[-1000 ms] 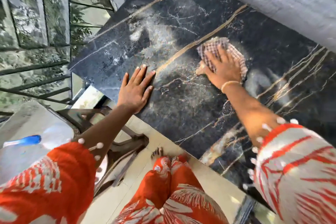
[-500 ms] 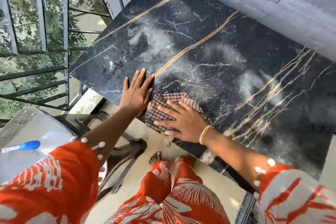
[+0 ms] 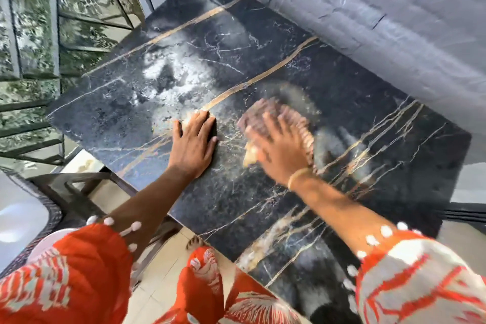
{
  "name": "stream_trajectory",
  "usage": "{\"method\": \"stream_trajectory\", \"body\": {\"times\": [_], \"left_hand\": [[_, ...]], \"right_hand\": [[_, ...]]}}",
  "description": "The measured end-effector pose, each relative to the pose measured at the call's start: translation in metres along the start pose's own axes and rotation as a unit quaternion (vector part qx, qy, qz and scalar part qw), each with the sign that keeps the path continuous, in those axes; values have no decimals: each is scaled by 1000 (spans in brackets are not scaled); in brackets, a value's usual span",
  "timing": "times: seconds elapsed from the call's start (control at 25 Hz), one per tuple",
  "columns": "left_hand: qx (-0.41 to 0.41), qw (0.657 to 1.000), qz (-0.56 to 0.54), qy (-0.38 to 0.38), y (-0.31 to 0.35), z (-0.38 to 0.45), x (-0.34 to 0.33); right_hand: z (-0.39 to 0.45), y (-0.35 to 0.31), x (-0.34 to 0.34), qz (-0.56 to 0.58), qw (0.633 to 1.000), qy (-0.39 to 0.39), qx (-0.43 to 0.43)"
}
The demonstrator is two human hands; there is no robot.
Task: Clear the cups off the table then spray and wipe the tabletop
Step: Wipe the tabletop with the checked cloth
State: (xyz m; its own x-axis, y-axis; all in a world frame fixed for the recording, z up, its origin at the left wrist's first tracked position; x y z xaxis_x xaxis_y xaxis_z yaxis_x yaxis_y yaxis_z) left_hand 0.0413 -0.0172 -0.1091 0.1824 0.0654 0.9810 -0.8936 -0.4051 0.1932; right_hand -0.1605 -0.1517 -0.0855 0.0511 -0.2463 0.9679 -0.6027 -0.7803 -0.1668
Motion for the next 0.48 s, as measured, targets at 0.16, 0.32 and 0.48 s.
{"method": "stream_trajectory", "body": {"times": [0.16, 0.32, 0.48], "left_hand": [[15, 1000, -5, 14, 23, 6, -1], [-4, 1000, -21, -9, 52, 11, -4], [19, 999, -8, -38, 110, 30, -17]], "right_hand": [[-55, 17, -4, -24, 964, -60, 257], [5, 79, 9, -61, 983, -45, 164], [79, 181, 44, -7, 996, -12, -84]]}}
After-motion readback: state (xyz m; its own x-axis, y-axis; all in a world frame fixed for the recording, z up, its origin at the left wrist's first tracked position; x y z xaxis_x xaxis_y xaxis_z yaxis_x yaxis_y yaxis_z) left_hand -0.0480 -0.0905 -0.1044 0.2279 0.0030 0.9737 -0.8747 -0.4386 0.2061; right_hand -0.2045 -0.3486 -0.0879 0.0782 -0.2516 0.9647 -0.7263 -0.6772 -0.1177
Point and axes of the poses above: each hand's wrist, its own z-axis towards the middle knuckle, its own x-axis out of the back of the hand, y = z × x, the point moved 1 cm from there along z, towards the middle knuckle, and after that the axes turned 4 degrees about z, right-handed, at the moved point
